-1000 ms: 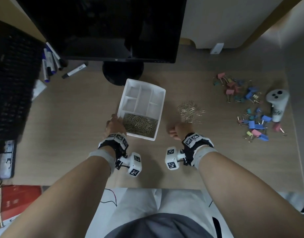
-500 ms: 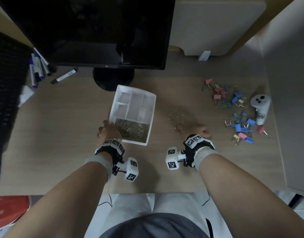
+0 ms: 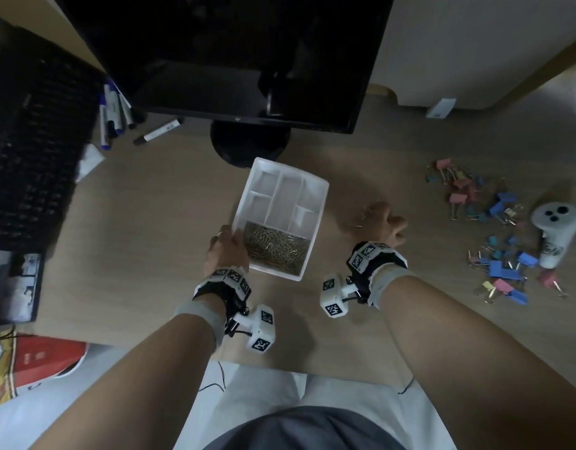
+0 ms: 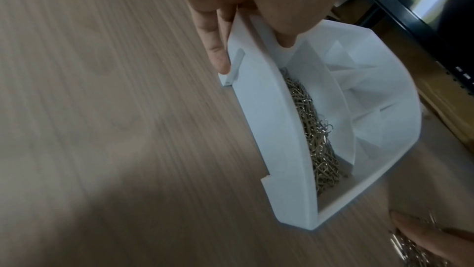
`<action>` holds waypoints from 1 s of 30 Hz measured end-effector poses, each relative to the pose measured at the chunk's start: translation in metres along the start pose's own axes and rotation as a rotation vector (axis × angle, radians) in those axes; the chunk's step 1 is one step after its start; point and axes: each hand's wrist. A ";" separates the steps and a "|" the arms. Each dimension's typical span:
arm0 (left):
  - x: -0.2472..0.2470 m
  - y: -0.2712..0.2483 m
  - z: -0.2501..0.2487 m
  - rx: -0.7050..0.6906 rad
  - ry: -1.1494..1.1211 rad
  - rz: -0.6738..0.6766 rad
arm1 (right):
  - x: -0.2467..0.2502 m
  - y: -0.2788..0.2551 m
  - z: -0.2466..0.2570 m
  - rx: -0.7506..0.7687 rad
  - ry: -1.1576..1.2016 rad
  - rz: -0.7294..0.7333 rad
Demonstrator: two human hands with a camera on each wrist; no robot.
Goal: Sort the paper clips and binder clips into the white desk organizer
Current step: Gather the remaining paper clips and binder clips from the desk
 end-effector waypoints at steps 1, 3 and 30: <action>0.001 -0.001 0.000 -0.007 0.006 0.001 | 0.001 -0.001 0.002 0.035 -0.001 0.030; 0.000 -0.004 0.002 -0.010 -0.024 -0.012 | -0.006 0.003 -0.002 0.086 0.037 0.041; 0.002 -0.019 -0.001 -0.057 -0.039 0.057 | 0.004 -0.066 -0.002 0.318 0.359 0.545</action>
Point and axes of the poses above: each hand's wrist, its own y-axis towards the middle knuckle, its own x-axis out of the back of the hand, z = x × y, and after that the axes turned 8 degrees about -x, right-handed
